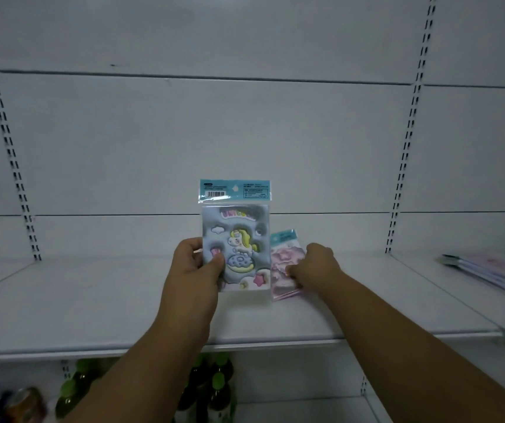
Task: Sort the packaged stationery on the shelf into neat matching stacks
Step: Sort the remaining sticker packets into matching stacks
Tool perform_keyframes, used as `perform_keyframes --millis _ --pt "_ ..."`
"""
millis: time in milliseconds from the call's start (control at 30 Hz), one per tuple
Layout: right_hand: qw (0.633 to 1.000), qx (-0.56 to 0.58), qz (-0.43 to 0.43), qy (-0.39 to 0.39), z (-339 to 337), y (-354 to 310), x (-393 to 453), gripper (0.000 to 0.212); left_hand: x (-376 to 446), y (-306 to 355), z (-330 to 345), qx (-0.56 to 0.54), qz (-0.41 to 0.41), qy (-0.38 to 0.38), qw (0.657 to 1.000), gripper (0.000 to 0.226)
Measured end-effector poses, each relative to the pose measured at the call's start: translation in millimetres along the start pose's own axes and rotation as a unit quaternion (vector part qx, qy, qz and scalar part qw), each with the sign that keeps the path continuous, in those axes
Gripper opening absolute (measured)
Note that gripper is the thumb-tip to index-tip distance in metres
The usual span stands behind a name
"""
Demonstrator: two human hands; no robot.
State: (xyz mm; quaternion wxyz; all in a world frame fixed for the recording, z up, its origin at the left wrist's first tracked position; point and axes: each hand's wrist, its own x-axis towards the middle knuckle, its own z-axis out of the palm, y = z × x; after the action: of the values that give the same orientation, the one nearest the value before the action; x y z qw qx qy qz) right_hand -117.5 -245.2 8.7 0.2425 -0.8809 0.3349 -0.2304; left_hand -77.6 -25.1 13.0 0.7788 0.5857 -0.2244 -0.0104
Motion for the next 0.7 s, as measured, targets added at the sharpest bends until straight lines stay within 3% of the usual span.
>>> perform_keyframes --millis 67,267,500,700 --pt "0.997 0.061 -0.034 0.045 -12.8 10.3 -6.2 0.011 -4.9 -2.9 9.8 -0.011 -0.004 -0.024 1.0 0.012" --pt "0.938 0.309 -0.024 0.153 -90.4 56.9 -30.5 0.021 -19.7 -11.8 71.5 -0.037 -0.026 -0.049 0.998 0.018" --pt "0.909 0.389 -0.029 0.146 -218.3 160.8 -64.2 0.02 -57.5 -24.3 217.6 -0.026 -0.057 -0.077 0.995 0.019" --pt "0.91 0.382 -0.027 0.156 -321.8 264.2 -66.9 0.014 -94.1 -24.7 365.8 -0.039 -0.13 -0.15 0.979 0.021"
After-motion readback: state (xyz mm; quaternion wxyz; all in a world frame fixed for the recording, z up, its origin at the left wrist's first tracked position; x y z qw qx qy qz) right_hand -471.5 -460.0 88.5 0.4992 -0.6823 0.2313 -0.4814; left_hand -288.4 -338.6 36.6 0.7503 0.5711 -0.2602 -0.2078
